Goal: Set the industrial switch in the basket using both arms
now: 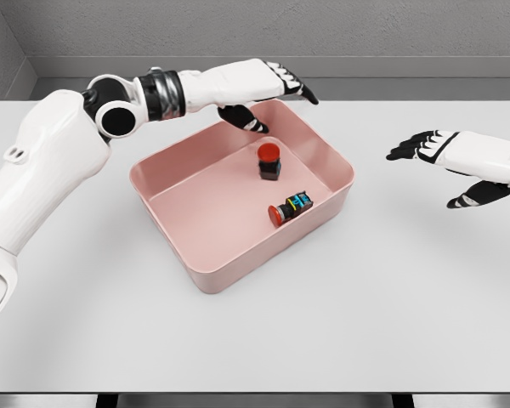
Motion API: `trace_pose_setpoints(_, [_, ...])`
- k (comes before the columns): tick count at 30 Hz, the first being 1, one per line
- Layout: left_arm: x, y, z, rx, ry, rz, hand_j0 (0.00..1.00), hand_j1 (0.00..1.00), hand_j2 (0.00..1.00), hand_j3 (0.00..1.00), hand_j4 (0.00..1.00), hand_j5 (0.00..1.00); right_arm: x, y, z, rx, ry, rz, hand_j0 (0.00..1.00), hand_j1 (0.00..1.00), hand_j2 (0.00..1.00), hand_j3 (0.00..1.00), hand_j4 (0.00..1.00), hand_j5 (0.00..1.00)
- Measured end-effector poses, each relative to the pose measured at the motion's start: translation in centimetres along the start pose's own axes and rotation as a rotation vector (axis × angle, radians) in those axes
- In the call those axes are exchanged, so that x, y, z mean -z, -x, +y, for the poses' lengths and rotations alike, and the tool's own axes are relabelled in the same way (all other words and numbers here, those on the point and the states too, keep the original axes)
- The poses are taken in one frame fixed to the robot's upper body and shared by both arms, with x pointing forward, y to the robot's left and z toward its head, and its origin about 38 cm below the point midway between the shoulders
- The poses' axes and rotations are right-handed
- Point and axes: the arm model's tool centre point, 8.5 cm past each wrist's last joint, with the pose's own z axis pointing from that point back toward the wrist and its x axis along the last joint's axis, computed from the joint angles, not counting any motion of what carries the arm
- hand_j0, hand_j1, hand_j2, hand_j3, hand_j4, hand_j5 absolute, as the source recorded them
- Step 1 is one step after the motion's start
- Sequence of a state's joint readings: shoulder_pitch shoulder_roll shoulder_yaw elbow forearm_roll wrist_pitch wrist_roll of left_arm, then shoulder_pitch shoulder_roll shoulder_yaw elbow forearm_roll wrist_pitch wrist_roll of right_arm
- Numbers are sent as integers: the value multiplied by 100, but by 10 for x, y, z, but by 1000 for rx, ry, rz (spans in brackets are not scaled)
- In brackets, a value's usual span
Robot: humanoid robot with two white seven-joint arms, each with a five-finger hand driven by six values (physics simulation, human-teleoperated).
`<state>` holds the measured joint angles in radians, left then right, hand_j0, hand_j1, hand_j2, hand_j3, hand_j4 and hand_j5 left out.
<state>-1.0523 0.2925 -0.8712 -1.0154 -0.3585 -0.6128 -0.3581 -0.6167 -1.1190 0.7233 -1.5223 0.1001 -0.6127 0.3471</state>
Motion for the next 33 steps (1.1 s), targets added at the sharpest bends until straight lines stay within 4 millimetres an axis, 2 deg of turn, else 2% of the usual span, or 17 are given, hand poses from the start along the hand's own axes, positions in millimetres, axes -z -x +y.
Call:
trace_pose_setpoints(3, [-6, 0, 3, 13, -4, -1, 100, 100, 100, 100, 100, 100, 0, 0, 1, 1, -1, -1, 100, 100, 100, 100, 100, 100])
trace_pose_setpoints(4, [-12, 0, -1, 13, 0, 1, 100, 100, 100, 100, 100, 100, 0, 0, 1, 2, -1, -1, 100, 100, 100, 100, 100, 100])
trace_pose_setpoints(9, [-55, 8, -5, 12, -1, 30, 100, 100, 100, 100, 100, 100, 1, 0, 1, 2, -2, -1, 100, 100, 100, 100, 100, 100])
trace_pose_setpoints(15, [-97, 18, 6, 2, -21, 67, 100, 100, 100, 100, 100, 100, 1, 0, 2, 3, -3, -2, 100, 100, 100, 100, 100, 100])
trace_pose_setpoints(19, [-131, 27, 4, -17, -18, 110, 100, 100, 100, 100, 100, 100, 2, -1, 4, 7, -6, -6, 100, 100, 100, 100, 100, 100])
trace_pose_setpoints(22, [-156, 34, -4, -39, -4, 153, 100, 100, 100, 100, 100, 100, 3, -1, 5, 9, -7, -7, 100, 100, 100, 100, 100, 100])
trace_pose_setpoints(28, [-216, 47, -33, -92, 38, 267, 100, 100, 100, 100, 100, 100, 3, -1, 7, 13, -10, -8, 100, 100, 100, 100, 100, 100])
trace_pose_setpoints(33, [-253, 55, -19, -72, 25, 340, 100, 100, 100, 100, 100, 100, 4, -1, 9, 15, -12, -7, 100, 100, 100, 100, 100, 100])
